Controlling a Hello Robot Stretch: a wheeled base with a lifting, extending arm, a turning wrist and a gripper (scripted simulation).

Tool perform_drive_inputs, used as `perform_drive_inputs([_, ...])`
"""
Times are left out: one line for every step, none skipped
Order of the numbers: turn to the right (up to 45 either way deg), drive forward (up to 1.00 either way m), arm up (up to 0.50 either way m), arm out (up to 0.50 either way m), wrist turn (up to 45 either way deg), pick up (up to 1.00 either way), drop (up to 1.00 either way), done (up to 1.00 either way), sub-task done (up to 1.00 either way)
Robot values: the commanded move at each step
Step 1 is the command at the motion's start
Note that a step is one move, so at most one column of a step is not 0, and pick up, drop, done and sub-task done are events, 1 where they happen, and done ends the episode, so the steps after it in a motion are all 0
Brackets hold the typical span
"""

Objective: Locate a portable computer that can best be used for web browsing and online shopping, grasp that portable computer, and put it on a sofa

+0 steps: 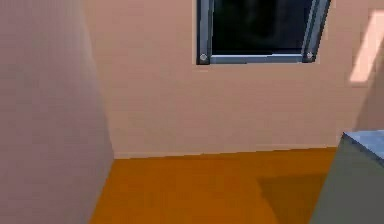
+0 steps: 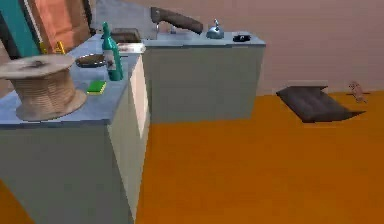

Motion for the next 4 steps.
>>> perform_drive_inputs([0.0, 1.0, 0.0, 0.0, 0.0, 0.0, 0.0, 0.0, 0.0])
perform_drive_inputs([0.0, 0.3, 0.0, 0.0, 0.0, 0.0, 0.0, 0.0, 0.0])
perform_drive_inputs([45.0, 0.0, 0.0, 0.0, 0.0, 0.0, 0.0, 0.0, 0.0])
perform_drive_inputs([33.0, 0.0, 0.0, 0.0, 0.0, 0.0, 0.0, 0.0, 0.0])
